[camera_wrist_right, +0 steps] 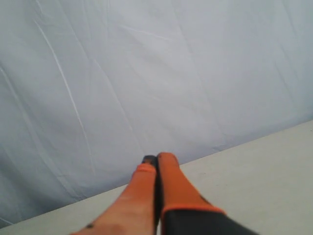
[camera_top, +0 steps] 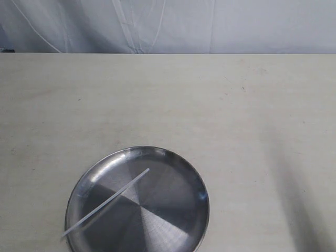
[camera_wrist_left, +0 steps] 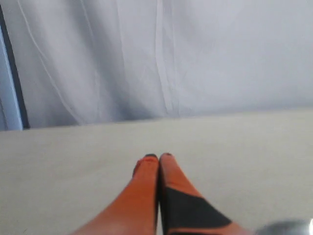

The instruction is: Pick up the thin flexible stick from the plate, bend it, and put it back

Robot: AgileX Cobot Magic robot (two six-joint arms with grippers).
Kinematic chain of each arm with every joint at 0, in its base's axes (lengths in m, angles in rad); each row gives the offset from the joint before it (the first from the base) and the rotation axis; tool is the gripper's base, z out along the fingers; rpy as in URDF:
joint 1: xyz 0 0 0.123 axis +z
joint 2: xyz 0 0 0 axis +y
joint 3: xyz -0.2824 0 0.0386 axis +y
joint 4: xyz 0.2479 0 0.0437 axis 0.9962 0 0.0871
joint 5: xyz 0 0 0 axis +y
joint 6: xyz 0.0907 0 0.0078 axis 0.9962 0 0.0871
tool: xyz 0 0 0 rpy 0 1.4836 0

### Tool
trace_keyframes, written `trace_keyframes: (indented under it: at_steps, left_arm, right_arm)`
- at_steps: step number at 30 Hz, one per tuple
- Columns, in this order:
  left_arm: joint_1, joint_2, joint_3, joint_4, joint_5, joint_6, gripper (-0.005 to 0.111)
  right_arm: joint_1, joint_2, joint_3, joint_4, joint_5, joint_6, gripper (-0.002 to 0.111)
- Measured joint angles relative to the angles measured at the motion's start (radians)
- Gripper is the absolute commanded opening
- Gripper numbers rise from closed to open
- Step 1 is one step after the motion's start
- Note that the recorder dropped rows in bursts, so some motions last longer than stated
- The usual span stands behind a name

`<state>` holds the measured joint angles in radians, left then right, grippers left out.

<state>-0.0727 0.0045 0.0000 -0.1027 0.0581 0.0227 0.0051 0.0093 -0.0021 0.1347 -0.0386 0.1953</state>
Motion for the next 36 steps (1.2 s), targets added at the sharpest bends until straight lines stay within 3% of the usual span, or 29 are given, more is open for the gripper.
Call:
trace_keyframes:
  at_steps: [5, 8, 10, 14, 19, 24, 31, 36]
  left_arm:
    - [0.0, 0.0, -0.002, -0.256, -0.351, -0.143, 0.0]
    - [0.0, 0.0, -0.025, -0.399, -0.369, -0.2, 0.0]
    - [0.0, 0.0, -0.07, -0.412, -0.29, -0.21, 0.0]
    - [0.0, 0.106, -0.274, -0.261, 0.009, -0.217, 0.0]
    - [0.0, 0.432, -0.616, -0.051, 0.505, -0.145, 0.0]
    - [0.0, 0.795, -0.865, -0.077, 0.904, 0.071, 0.0]
    - [0.0, 1.141, -0.933, -0.235, 1.051, 0.326, 0.003]
    - [-0.022, 1.301, -0.934, -0.284, 1.096, 0.459, 0.026]
  right_arm:
    - [0.0, 0.0, 0.0, 0.008, -0.002, 0.0, 0.0]
    - [0.0, 0.0, 0.0, 0.01, -0.002, 0.0, 0.0]
    - [0.0, 0.0, 0.0, 0.01, -0.002, 0.0, 0.0]
    - [0.0, 0.0, 0.0, 0.01, -0.002, 0.002, 0.0]
    - [0.0, 0.0, 0.0, 0.01, -0.002, 0.002, 0.0]
    - [0.0, 0.0, 0.0, 0.01, -0.002, 0.002, 0.0]
    - [0.0, 0.0, 0.0, 0.01, -0.002, 0.004, 0.0]
    - [0.0, 0.0, 0.0, 0.01, -0.002, 0.004, 0.0]
